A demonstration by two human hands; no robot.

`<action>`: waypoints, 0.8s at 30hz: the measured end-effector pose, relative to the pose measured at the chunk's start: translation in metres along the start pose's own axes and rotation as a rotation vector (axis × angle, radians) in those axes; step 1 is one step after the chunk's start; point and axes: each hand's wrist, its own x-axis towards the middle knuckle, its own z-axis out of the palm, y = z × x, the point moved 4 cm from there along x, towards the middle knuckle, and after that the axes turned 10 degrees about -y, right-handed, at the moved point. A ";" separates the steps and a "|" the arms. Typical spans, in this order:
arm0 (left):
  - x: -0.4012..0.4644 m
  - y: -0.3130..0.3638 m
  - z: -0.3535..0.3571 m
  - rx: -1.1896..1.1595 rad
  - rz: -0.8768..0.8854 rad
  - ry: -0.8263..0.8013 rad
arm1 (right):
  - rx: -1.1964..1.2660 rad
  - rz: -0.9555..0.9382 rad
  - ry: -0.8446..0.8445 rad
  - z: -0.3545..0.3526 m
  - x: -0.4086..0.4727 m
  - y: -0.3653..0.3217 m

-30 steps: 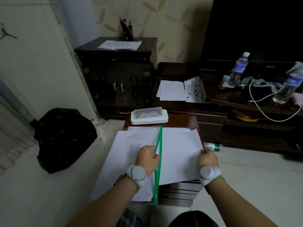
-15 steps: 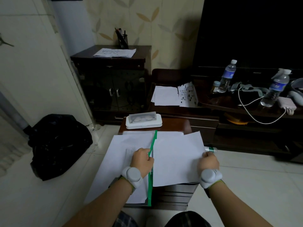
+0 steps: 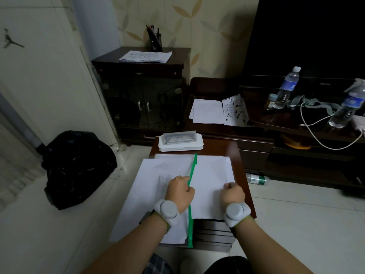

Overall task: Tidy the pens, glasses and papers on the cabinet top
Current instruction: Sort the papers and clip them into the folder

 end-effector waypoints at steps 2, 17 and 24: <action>0.000 -0.002 0.001 -0.002 -0.002 -0.008 | 0.004 -0.019 -0.046 0.010 0.002 -0.001; 0.001 0.000 0.000 0.018 -0.005 0.007 | 0.286 -0.043 -0.359 0.067 0.009 -0.006; 0.002 -0.003 -0.001 -0.028 0.027 0.025 | 0.336 -0.061 -0.459 0.084 0.013 -0.014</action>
